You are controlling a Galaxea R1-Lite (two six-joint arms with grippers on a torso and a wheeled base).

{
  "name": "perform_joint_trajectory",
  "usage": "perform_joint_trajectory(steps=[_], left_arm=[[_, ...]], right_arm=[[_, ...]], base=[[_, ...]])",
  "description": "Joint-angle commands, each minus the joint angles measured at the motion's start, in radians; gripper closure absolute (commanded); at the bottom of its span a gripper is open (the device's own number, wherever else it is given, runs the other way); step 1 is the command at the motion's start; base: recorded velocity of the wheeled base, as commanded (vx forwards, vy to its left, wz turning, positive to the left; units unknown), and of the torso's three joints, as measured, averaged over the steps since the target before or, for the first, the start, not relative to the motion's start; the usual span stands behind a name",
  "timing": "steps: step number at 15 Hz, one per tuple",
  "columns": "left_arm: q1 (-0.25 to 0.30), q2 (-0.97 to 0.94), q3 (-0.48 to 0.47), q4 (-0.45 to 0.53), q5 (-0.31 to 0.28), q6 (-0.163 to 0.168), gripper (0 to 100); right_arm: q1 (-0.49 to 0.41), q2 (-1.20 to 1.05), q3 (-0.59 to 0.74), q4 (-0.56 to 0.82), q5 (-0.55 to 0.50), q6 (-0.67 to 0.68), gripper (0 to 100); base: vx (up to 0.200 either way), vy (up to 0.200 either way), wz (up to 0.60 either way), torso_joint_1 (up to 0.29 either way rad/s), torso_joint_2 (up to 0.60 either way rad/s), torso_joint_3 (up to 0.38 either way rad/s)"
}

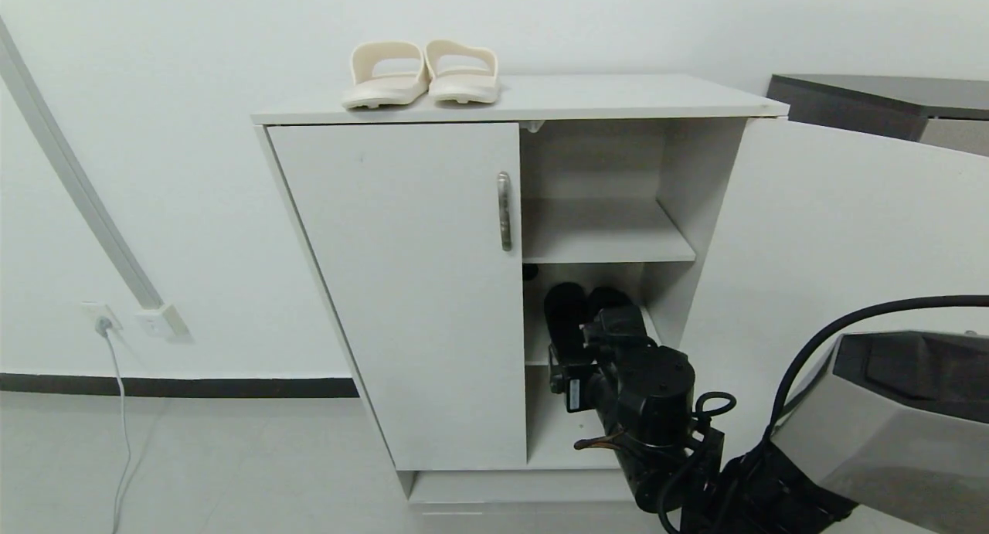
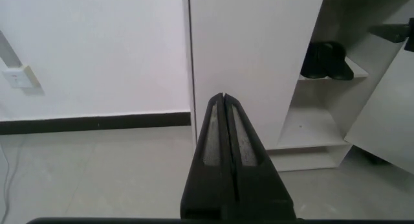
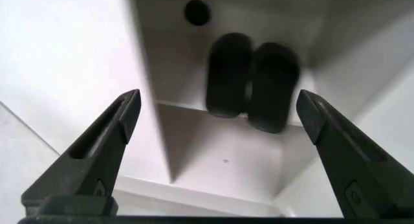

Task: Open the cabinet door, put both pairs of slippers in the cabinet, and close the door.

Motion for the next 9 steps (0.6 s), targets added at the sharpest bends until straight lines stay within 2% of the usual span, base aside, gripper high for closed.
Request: perform_joint_trajectory(steps=[1,9], left_arm=[[0.0,0.001,0.0,0.001,0.0,0.0,100],[0.0,0.001,0.0,0.001,0.0,0.0,100]], right_arm=[[0.001,0.004,0.0,-0.001,0.0,0.0,0],[0.001,0.005,0.007,-0.018,0.0,0.0,0]], base=[[0.0,0.2,0.0,0.002,0.0,-0.002],[0.0,0.2,0.0,0.0,0.0,0.001]])
